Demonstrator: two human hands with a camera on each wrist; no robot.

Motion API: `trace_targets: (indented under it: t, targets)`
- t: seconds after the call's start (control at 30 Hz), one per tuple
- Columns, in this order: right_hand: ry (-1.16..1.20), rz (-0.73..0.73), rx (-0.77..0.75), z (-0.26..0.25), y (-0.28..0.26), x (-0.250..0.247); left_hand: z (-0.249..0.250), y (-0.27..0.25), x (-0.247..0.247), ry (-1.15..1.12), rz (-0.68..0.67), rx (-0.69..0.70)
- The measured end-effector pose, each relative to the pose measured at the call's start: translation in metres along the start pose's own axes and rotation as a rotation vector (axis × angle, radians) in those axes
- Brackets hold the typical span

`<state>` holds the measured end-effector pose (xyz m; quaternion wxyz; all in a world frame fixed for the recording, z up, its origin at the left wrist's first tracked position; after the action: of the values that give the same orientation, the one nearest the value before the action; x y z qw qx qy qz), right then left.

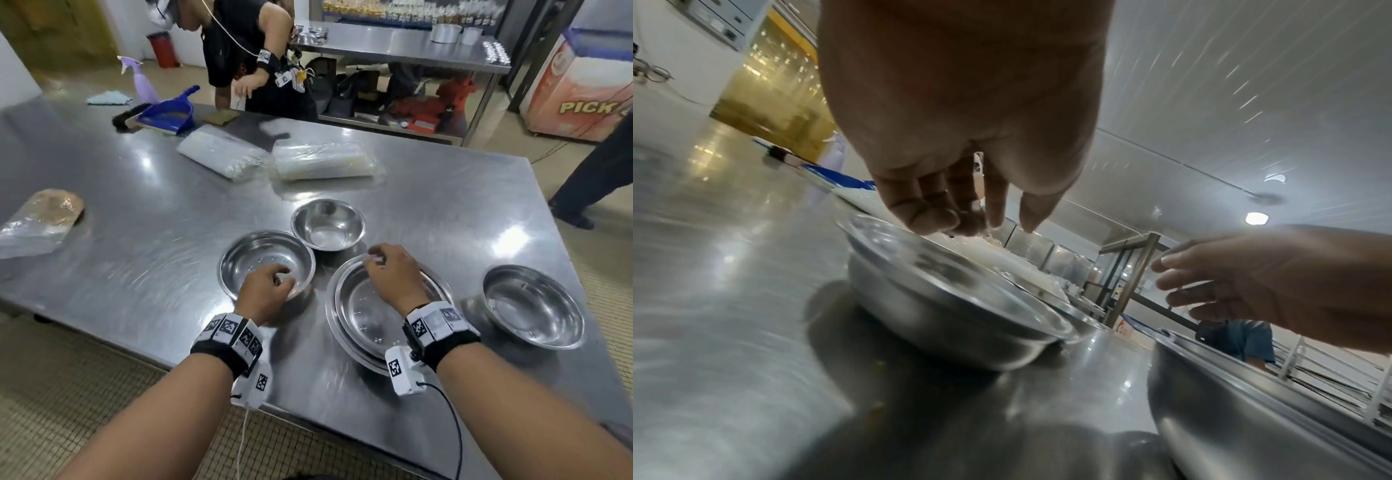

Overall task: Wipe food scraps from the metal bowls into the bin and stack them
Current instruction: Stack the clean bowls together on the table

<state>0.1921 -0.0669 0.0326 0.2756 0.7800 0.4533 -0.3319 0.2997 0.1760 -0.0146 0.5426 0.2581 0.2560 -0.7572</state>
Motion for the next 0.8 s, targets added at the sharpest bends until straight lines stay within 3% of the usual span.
trace_targets:
  t: [0.27, 0.5, 0.8]
  targets:
    - [-0.02, -0.163, -0.033, -0.058, 0.038, 0.066, -0.044, 0.02, -0.055, 0.051, 0.143, -0.117]
    - [-0.108, -0.297, 0.03, -0.077, 0.055, 0.1, -0.073, 0.038, -0.068, 0.035, 0.056, -0.266]
    - [-0.072, -0.412, 0.154, -0.078, 0.063, 0.12, -0.094, 0.048, -0.073, -0.034, -0.039, -0.28]
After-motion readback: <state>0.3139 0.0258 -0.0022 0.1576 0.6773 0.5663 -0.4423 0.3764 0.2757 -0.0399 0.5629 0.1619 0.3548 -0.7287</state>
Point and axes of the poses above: each hand's wrist, its own y-axis towards the middle knuckle, its own x-axis out of the palm, z = x × y, the point moved 2 cm from there along y, towards the middle knuckle, and after that the axes turned 5 degrees about -x, right-handed, at the moved point
